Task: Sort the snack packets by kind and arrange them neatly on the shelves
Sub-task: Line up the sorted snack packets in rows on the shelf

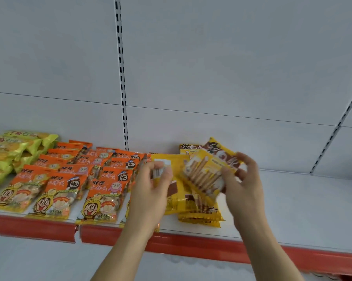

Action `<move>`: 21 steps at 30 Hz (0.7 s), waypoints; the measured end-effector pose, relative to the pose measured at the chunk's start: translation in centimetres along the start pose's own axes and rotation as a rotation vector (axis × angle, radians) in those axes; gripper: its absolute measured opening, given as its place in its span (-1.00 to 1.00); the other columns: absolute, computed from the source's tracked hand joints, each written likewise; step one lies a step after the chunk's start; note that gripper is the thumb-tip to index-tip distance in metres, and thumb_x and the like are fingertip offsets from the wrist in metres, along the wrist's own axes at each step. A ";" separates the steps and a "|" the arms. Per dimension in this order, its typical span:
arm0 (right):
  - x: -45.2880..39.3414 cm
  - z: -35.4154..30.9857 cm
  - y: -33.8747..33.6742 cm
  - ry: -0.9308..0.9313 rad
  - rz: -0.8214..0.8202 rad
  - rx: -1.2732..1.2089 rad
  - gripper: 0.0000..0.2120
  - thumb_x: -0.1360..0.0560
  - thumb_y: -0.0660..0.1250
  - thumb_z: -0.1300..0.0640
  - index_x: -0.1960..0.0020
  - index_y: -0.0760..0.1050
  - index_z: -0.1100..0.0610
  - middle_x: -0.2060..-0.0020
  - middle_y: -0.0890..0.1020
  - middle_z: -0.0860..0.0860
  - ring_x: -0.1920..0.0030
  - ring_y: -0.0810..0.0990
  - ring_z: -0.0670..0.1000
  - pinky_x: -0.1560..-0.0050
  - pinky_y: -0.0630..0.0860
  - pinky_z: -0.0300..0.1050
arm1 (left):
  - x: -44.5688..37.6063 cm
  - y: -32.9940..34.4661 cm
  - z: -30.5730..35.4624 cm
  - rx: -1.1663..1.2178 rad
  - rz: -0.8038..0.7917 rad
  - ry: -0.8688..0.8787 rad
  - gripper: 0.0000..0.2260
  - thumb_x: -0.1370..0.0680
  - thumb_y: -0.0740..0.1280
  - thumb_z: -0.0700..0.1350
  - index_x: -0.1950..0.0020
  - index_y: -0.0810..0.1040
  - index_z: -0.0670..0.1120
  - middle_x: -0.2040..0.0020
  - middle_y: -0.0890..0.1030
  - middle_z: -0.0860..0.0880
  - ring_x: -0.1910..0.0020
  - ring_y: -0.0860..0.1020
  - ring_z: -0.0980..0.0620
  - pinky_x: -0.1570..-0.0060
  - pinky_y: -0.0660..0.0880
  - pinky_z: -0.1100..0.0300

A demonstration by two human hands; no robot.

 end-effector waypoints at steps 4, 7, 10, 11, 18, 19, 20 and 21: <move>-1.3 0.1 -1.4 -0.032 -0.005 0.199 -0.68 -0.66 0.12 0.13 -0.21 0.34 -0.30 0.09 0.64 -0.03 0.21 0.68 0.10 0.28 0.65 0.22 | -0.9 -2.5 -1.1 0.025 0.145 -0.022 -0.80 -0.68 0.32 -0.13 -0.25 0.51 0.11 -0.21 0.56 0.21 -0.02 0.55 0.44 0.05 0.47 0.24; -1.4 0.9 0.2 -0.094 -0.143 0.375 -0.68 -0.66 0.13 0.13 -0.07 0.52 -0.28 0.18 0.67 -0.05 0.28 0.63 -0.01 0.32 0.57 0.00 | -1.0 -2.8 -1.5 0.038 0.168 -0.041 -0.78 -0.67 0.33 -0.14 -0.26 0.51 0.13 -0.26 0.55 0.17 -0.05 0.56 0.29 0.06 0.47 0.24; -0.8 1.7 2.2 -0.154 -0.279 0.535 -0.73 -0.66 0.20 0.04 -0.28 0.56 -0.15 -0.06 0.64 -0.13 0.03 0.56 -0.12 0.07 0.40 -0.22 | -0.7 -2.3 -1.6 0.009 0.148 -0.036 -0.78 -0.67 0.34 -0.13 -0.28 0.51 0.11 -0.14 0.54 0.28 0.17 0.50 0.49 0.12 0.40 0.32; -0.6 2.0 2.5 -0.182 -0.305 0.606 -0.70 -0.64 0.23 0.00 -0.33 0.54 -0.12 -0.13 0.59 -0.15 -0.11 0.52 -0.10 -0.04 0.36 -0.23 | -0.7 -2.2 -1.6 0.002 0.141 -0.038 -0.78 -0.67 0.34 -0.14 -0.27 0.51 0.11 -0.11 0.54 0.31 0.22 0.49 0.52 0.13 0.39 0.33; 0.0 3.5 3.2 -0.168 -0.432 0.847 -0.52 -0.59 0.20 -0.25 -0.47 0.39 -0.17 -0.50 0.30 -0.11 -0.51 0.16 0.01 -0.49 0.20 0.00 | -0.6 -1.3 -1.8 -0.003 0.080 -0.038 -0.77 -0.67 0.34 -0.16 -0.26 0.52 0.13 -0.14 0.48 0.37 -0.14 0.48 0.38 -0.18 0.41 0.24; 0.2 3.4 3.3 -0.174 -0.432 0.855 -0.51 -0.59 0.18 -0.26 -0.48 0.38 -0.17 -0.51 0.29 -0.11 -0.52 0.15 0.01 -0.50 0.19 0.00 | -0.6 -1.2 -1.8 0.002 0.075 -0.041 -0.77 -0.66 0.34 -0.16 -0.26 0.52 0.12 -0.16 0.49 0.36 -0.21 0.47 0.32 -0.24 0.40 0.20; 0.3 3.3 3.4 -0.172 -0.428 0.857 -0.51 -0.59 0.17 -0.26 -0.49 0.37 -0.16 -0.52 0.27 -0.10 -0.52 0.13 0.01 -0.50 0.18 0.00 | -0.6 -1.0 -1.8 0.008 0.070 -0.038 -0.77 -0.66 0.34 -0.17 -0.25 0.52 0.13 -0.19 0.50 0.33 -0.26 0.46 0.27 -0.26 0.39 0.19; 0.4 3.3 3.4 -0.170 -0.422 0.850 -0.51 -0.60 0.16 -0.24 -0.49 0.35 -0.16 -0.53 0.25 -0.08 -0.53 0.12 0.01 -0.50 0.16 -0.01 | -0.5 -0.8 -1.7 0.011 0.066 -0.032 -0.76 -0.66 0.34 -0.17 -0.23 0.52 0.14 -0.22 0.51 0.29 -0.27 0.46 0.27 -0.25 0.39 0.22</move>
Point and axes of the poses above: each hand's wrist, its own x-axis away from the middle knuckle, its own y-axis out of the palm, z = x × y, the point moved 7 cm from there along -x, towards the middle knuckle
